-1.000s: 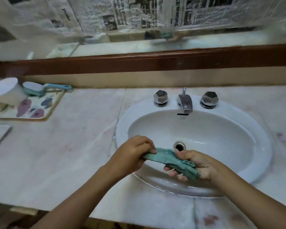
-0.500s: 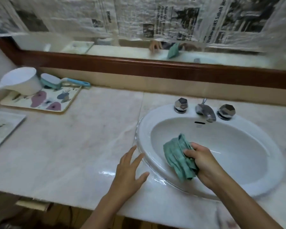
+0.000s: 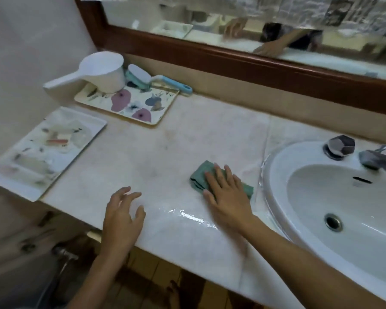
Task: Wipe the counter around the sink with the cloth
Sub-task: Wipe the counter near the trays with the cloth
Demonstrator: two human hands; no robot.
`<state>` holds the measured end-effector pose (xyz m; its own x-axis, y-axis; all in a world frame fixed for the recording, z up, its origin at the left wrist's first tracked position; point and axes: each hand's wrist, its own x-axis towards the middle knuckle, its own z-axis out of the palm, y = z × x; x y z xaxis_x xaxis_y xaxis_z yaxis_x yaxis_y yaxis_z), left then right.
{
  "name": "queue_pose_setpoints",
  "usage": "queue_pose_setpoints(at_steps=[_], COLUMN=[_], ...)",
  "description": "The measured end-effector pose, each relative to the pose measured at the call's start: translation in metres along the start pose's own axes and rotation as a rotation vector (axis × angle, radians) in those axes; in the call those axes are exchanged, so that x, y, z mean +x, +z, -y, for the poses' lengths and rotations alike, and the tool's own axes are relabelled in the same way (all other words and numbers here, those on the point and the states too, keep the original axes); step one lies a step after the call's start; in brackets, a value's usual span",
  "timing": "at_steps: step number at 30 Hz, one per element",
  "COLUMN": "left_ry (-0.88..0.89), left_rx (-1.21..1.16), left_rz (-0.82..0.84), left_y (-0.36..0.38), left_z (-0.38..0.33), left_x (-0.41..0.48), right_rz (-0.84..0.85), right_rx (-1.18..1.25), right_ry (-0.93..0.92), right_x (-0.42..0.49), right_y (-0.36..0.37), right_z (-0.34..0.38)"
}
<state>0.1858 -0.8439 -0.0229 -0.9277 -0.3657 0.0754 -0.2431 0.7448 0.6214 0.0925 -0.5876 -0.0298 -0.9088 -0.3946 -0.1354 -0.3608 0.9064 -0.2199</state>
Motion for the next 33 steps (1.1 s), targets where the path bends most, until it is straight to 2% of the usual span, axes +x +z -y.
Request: queue_pose_setpoints(at_steps=[2, 6, 10, 15, 18, 22, 24, 27, 30, 33], left_ry=[0.031, 0.107, 0.069, 0.072, 0.081, 0.059, 0.051, 0.062, 0.055, 0.042], left_rx=[0.041, 0.192, 0.212, 0.24, 0.265, 0.316, 0.329, 0.329, 0.307, 0.292], left_rz=[0.002, 0.052, 0.134, 0.072, 0.053, 0.055, 0.055, 0.055, 0.064, 0.052], left_y=[-0.003, -0.002, 0.012, 0.02, 0.022, 0.024, 0.025, 0.025, 0.024, 0.024], left_z=[0.015, 0.038, 0.048, 0.047, 0.043, 0.042, 0.042, 0.043, 0.044, 0.044], left_x=[0.02, 0.067, 0.084, 0.078, 0.079, 0.082, 0.083, 0.083, 0.082, 0.082], right_rz=[0.03, 0.04, -0.03, -0.105, -0.111, -0.085, -0.076, -0.066, -0.044, 0.065], right_rx=[-0.078, -0.062, -0.081, -0.067, -0.039, -0.036, -0.037, -0.034, -0.039, -0.042], right_ry=[-0.057, -0.063, 0.152, 0.455, 0.513, 0.501, 0.446, 0.225, -0.097, -0.359], right_x=[0.003, 0.003, 0.029, 0.102, 0.15, 0.224, 0.251, 0.241, 0.152, 0.052], right_y=[0.009, 0.013, 0.011, 0.0, -0.014, -0.027, -0.025, -0.002, 0.027, 0.03], right_z=[-0.011, -0.02, -0.044, -0.072, -0.089, -0.091, -0.066, 0.001, 0.062, 0.051])
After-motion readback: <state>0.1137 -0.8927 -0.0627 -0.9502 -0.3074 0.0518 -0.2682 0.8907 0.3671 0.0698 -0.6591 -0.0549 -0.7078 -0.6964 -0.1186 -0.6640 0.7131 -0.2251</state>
